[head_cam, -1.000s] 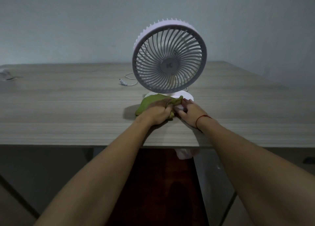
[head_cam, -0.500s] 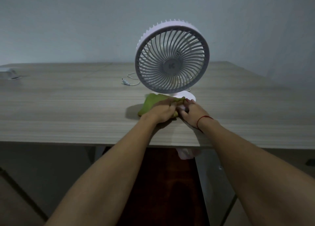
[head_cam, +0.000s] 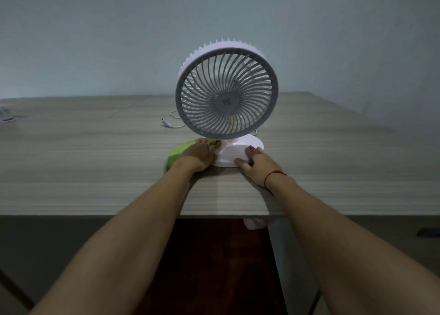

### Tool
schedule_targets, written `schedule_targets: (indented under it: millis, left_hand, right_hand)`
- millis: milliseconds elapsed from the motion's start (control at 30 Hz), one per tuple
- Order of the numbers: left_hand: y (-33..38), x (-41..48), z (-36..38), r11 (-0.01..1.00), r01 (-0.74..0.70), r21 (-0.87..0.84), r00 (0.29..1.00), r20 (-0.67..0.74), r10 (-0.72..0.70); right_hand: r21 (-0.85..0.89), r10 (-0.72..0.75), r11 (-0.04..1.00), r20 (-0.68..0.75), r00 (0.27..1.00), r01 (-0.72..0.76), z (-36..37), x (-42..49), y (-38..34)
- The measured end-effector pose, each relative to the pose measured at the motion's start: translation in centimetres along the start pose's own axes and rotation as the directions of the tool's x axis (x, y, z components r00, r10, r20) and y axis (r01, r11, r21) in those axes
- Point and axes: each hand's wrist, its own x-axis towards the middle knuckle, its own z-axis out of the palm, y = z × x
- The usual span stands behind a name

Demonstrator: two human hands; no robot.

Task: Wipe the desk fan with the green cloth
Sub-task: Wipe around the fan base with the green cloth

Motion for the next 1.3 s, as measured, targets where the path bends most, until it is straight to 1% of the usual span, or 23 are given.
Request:
schedule_targets:
  millis: [67,133,200,267,333,367,433,467,500,533,600,633,700,733,767,833,900,933,1000,1033,1100,1167,1300]
  left_hand:
    - [1.8,-1.0,-0.1,0.997,-0.077,-0.015,0.997,0.002,0.077]
    - [4.4,-2.2,0.4,0.986,-0.162,-0.037,0.985,0.052,0.164]
    - [6.8,-3.2,1.5,0.979,-0.167,-0.117,0.982,0.070,0.176]
    - [8.2,-3.7,1.9,0.970,-0.124,-0.208,0.989,0.055,0.138]
    - [8.2,-4.0,1.5,0.961,-0.103,-0.256,0.991,0.060,0.122]
    - [7.8,-4.3,1.0,0.953,-0.106,-0.282,0.991,0.050,0.125]
    - [6.6,-5.1,0.1,0.933,-0.132,-0.335,0.990,0.002,0.141]
    - [5.6,-5.4,-0.1,0.923,-0.142,-0.357,0.989,-0.022,0.144]
    - [4.4,-5.5,-0.2,0.916,-0.133,-0.380,0.991,-0.042,0.127]
    - [3.1,-5.6,-0.2,0.906,-0.099,-0.411,0.995,-0.057,0.083]
    - [1.0,-5.8,-0.2,0.878,0.006,-0.479,0.993,-0.099,-0.061]
    - [0.3,-5.7,-0.3,0.865,0.033,-0.500,0.982,-0.143,-0.120]
    - [-0.4,-4.9,-0.1,0.858,0.060,-0.510,0.966,-0.187,-0.178]
    - [-0.4,-4.3,0.0,0.863,0.080,-0.498,0.964,-0.181,-0.194]
    - [-0.5,-3.8,0.0,0.865,0.113,-0.489,0.962,-0.162,-0.218]
    - [-0.6,-2.9,0.2,0.859,0.163,-0.485,0.960,-0.122,-0.251]
    - [-0.8,-2.5,0.4,0.859,0.179,-0.480,0.960,-0.105,-0.258]
    - [-0.9,-2.5,0.4,0.861,0.190,-0.472,0.960,-0.095,-0.264]
    - [-1.1,-2.4,0.3,0.868,0.227,-0.441,0.951,-0.092,-0.296]
    - [-1.2,-2.3,0.3,0.872,0.256,-0.417,0.943,-0.092,-0.321]
    - [-1.2,-2.2,0.4,0.888,0.280,-0.364,0.935,-0.106,-0.338]
    - [-1.2,-2.2,0.6,0.909,0.266,-0.320,0.940,-0.121,-0.318]
    - [-0.8,-2.2,0.8,0.944,0.224,-0.244,0.960,-0.114,-0.257]
  right_hand:
    - [0.008,0.007,1.000,0.004,1.000,-0.007,-0.2,0.0,0.0]
    - [-0.014,-0.026,1.000,-0.004,1.000,0.026,-0.3,-0.2,-0.1]
    - [-0.009,-0.044,0.999,0.004,0.999,0.044,-0.3,-0.6,-0.2]
    - [0.039,-0.018,0.999,0.016,1.000,0.017,-0.4,-0.7,0.0]
    - [0.144,0.016,0.989,-0.012,1.000,-0.014,-0.6,-0.6,0.5]
    - [0.241,0.039,0.970,-0.049,0.998,-0.026,-0.7,-0.6,0.7]
    - [0.454,0.154,0.888,-0.131,0.979,-0.079,-1.3,-0.8,0.7]
    - [0.500,0.219,0.860,-0.189,0.957,-0.098,-1.6,-0.8,0.7]
    - [0.492,0.257,0.865,-0.262,0.930,-0.100,-1.8,-0.7,0.6]
    - [0.443,0.248,0.893,-0.338,0.908,-0.079,-1.8,-0.6,0.4]
    - [0.268,0.111,0.963,-0.437,0.893,0.011,-1.6,-0.8,-0.5]
    - [0.169,0.020,0.984,-0.432,0.902,0.059,-1.3,-0.9,-1.1]
    - [-0.026,-0.149,0.988,-0.348,0.926,0.150,-0.8,-0.8,-2.7]
    - [-0.105,-0.196,0.979,-0.286,0.938,0.173,-0.6,-0.5,-3.4]
    - [-0.158,-0.210,0.971,-0.216,0.954,0.179,-0.3,0.1,-4.1]
    - [-0.210,-0.151,0.968,-0.049,0.987,0.138,0.5,1.4,-4.8]
    - [-0.271,-0.070,0.958,0.089,0.994,0.092,1.3,2.2,-4.7]
    - [-0.281,-0.060,0.955,0.119,0.991,0.092,1.4,2.4,-4.5]
    - [-0.247,-0.088,0.962,0.121,0.989,0.116,1.3,2.3,-4.1]
    - [-0.215,-0.108,0.968,0.102,0.989,0.128,1.2,2.1,-3.8]
    - [-0.107,-0.100,0.989,0.021,0.995,0.102,1.0,2.3,-2.8]
    - [-0.003,-0.047,0.999,-0.055,0.997,0.047,0.7,2.6,-1.3]
    - [0.093,0.091,0.993,-0.155,0.984,-0.077,0.5,3.3,0.3]
